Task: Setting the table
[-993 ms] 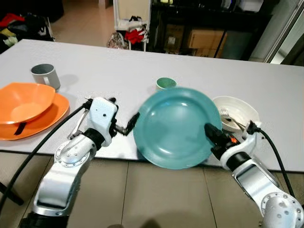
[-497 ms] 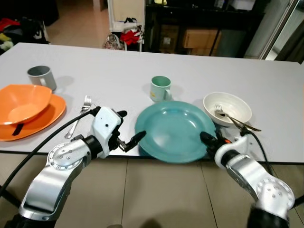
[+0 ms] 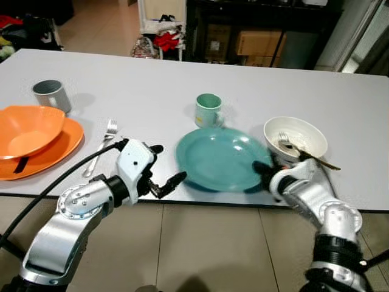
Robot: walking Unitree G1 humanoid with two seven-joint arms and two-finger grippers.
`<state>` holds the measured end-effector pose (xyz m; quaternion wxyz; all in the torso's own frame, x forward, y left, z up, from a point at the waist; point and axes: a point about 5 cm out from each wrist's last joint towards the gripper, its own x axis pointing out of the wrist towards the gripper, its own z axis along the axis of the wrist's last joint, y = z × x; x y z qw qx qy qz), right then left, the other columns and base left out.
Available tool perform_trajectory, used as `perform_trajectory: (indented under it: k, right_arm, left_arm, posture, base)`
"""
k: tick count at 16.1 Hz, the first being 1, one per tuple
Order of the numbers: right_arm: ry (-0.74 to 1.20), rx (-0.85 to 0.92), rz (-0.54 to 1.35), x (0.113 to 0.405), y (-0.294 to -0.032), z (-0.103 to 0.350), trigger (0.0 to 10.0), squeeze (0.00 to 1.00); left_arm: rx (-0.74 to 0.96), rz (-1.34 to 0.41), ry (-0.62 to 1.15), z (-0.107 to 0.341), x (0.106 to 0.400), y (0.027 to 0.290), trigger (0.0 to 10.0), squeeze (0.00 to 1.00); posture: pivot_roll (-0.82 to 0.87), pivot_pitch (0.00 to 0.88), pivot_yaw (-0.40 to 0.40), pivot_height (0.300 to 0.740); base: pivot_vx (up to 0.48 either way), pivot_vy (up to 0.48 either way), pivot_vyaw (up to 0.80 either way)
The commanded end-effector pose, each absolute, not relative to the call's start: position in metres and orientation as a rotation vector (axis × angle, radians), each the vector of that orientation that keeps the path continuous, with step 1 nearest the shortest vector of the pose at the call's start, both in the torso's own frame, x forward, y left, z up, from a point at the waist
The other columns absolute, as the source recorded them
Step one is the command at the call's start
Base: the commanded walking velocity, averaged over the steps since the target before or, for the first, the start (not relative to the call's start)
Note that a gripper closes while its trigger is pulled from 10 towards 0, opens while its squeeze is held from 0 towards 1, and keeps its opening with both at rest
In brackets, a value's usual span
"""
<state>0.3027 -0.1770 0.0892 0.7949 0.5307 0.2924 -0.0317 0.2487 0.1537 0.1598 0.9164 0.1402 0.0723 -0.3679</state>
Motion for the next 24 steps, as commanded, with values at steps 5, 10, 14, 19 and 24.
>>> perform_trajectory:
  k: [5, 10, 14, 19, 24]
  right_arm:
    - [0.604, 1.066, -0.064, 0.309, -0.178, 0.081, 10.0, 0.87]
    - [0.607, 1.083, 0.019, 0.304, -0.17, 0.08, 10.0, 1.0]
    - [0.592, 0.927, 0.06, 0.29, -0.174, 0.095, 10.0, 1.0]
    - [0.639, 0.699, 0.089, 0.256, -0.181, 0.109, 10.0, 1.0]
    - [0.584, 0.286, 0.139, 0.241, -0.186, 0.139, 10.0, 1.0]
  left_arm:
    - [0.305, -0.779, 0.141, 0.162, 0.247, 0.151, 10.0, 0.0]
    - [0.315, -0.78, 0.146, 0.162, 0.247, 0.151, 10.0, 0.0]
    - [0.313, -0.782, 0.141, 0.164, 0.247, 0.152, 10.0, 0.0]
    - [0.305, -0.806, 0.139, 0.163, 0.246, 0.148, 10.0, 0.0]
    - [0.302, -0.808, 0.133, 0.164, 0.248, 0.147, 10.0, 0.0]
  posture:
    - [0.08, 0.0, -0.042, 0.74]
    - [0.08, 0.0, -0.04, 0.74]
    - [0.08, 0.0, -0.043, 0.74]
    - [0.07, 0.0, -0.035, 0.74]
    - [0.06, 0.0, -0.026, 0.74]
  base:
    - [0.0, 0.0, 0.0]
    - [0.0, 0.0, 0.0]
    - [0.0, 0.0, 0.0]
    - [0.0, 0.0, 0.0]
    - [0.0, 0.0, 0.0]
